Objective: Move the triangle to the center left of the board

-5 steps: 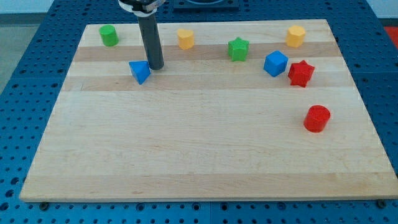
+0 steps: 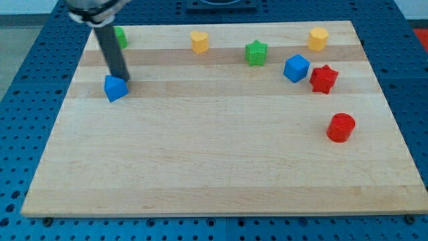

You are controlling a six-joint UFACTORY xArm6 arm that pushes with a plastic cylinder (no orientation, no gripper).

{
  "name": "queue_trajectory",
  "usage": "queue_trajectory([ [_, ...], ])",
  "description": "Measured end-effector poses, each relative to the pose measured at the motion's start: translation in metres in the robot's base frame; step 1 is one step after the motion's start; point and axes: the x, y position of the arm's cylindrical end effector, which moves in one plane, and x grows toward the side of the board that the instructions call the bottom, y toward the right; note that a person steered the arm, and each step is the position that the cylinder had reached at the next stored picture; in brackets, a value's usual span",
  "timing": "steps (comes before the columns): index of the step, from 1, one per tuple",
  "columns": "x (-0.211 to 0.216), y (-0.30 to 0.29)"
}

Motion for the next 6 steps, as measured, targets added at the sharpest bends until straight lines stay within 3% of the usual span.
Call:
queue_trajectory([
  [3,0.045,0.073],
  [4,0.067,0.010],
  [6,0.048,0.011],
])
